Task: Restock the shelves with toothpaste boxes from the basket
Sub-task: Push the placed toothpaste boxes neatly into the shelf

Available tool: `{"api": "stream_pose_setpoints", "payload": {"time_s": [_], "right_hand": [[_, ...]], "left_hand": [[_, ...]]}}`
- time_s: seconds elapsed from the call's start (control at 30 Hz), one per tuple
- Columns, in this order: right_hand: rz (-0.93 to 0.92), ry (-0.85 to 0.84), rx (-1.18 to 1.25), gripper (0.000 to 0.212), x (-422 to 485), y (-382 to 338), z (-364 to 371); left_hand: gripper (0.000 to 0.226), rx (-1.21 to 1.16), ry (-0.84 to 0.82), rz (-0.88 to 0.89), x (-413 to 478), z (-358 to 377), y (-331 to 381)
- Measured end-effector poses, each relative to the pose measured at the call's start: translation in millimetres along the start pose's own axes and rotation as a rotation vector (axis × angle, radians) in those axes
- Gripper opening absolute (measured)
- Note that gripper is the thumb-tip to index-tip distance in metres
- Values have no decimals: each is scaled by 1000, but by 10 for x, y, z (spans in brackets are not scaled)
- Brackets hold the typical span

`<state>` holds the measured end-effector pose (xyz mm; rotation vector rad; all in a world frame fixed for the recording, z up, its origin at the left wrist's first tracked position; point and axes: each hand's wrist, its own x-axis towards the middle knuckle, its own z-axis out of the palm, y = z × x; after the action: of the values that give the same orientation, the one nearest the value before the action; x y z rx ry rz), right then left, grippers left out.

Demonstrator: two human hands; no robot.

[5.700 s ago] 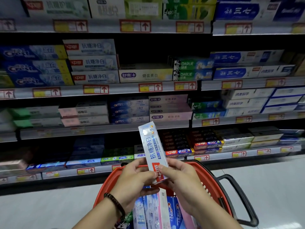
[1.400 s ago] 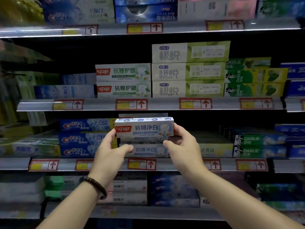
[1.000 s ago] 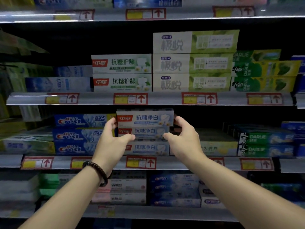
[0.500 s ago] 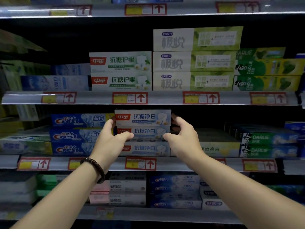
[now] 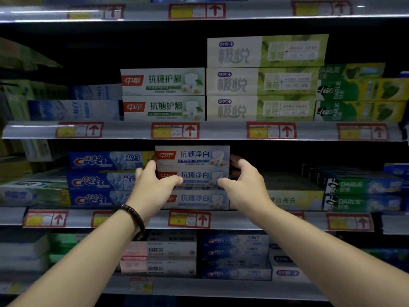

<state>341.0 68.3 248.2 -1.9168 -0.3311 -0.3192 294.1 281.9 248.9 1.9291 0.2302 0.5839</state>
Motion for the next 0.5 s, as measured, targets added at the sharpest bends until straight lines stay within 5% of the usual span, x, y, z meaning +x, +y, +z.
{"api": "stream_pose_setpoints", "payload": {"time_s": [0.37,0.5], "right_hand": [[-11,-15,-12,53,-107,-69,-47],[0,-11,-22,56,-111,-29,-79]], "left_hand": [[44,34,24,-8,-57,16,29],[67,9,71,23,-92,21,36]]}}
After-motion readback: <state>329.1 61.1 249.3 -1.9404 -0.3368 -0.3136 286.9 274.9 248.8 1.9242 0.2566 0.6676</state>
